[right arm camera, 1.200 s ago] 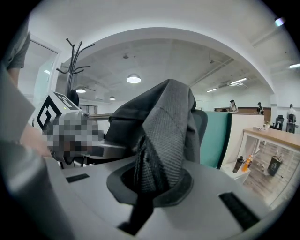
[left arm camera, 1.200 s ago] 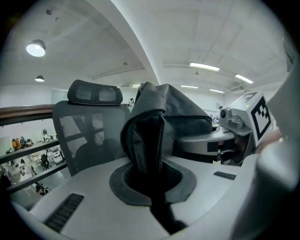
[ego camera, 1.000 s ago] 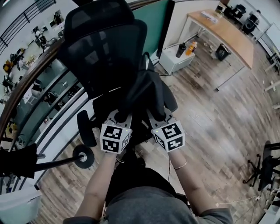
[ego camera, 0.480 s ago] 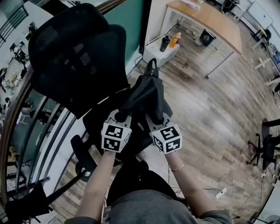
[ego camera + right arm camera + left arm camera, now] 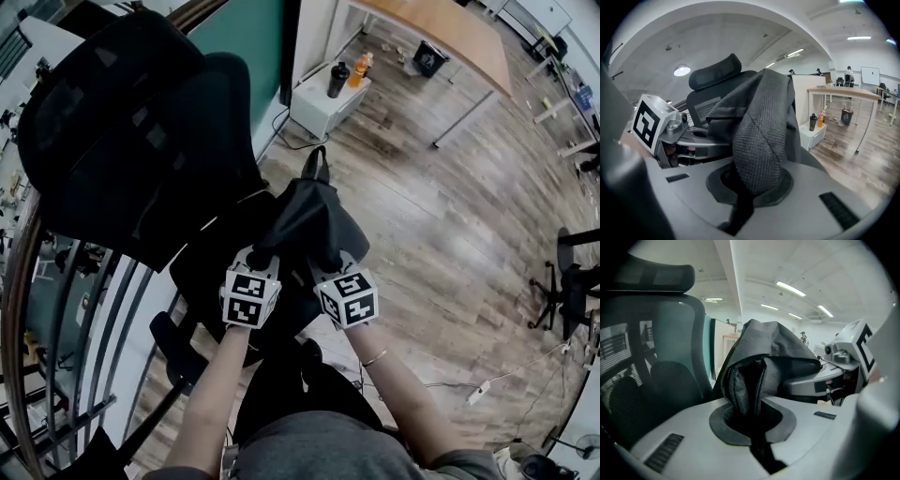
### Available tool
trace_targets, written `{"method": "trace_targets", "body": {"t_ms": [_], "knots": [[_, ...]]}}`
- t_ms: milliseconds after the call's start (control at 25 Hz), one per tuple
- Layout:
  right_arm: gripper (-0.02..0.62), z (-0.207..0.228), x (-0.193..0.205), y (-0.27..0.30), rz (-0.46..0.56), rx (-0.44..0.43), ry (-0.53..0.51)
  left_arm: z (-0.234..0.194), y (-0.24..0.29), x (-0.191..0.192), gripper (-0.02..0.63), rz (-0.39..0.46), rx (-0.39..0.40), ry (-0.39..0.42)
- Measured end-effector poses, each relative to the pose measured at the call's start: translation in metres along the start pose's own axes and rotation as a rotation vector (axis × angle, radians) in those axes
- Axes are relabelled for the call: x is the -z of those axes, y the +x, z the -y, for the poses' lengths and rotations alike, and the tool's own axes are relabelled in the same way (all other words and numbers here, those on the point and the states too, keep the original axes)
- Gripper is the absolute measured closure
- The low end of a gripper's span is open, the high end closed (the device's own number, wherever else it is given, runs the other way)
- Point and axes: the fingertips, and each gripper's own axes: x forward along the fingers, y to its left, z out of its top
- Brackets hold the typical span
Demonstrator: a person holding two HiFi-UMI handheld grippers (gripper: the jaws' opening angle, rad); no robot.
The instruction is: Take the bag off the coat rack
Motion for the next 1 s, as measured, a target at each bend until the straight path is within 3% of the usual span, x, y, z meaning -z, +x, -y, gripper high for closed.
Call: {"method": "trace_targets", "body": {"t_ms": [560,760,880,1000], "knots": [[0.574,0.02,0.004,0.044,0.018,-0.024,0.104,-0.034,0.04,0.018,0.572,-0.082,0.002,-0.072],[0.563,0.021,0.001,0.055,0.0,-0.03,0.107,-0.049,0.047,0.019,0.528,-0.107,-0.025,-0.107],[0.504,0.016,0.001,0.057,0.003,-0.049,0.121,-0.055,0.046,0.021,0.494,-0.107,-0.048,-0.133],[0.392,0.009,0.006,0.059,-0.017,-0.071,0.133,-0.057,0.043,0.023,0.422,-0.093,-0.052,-0.163]]}}
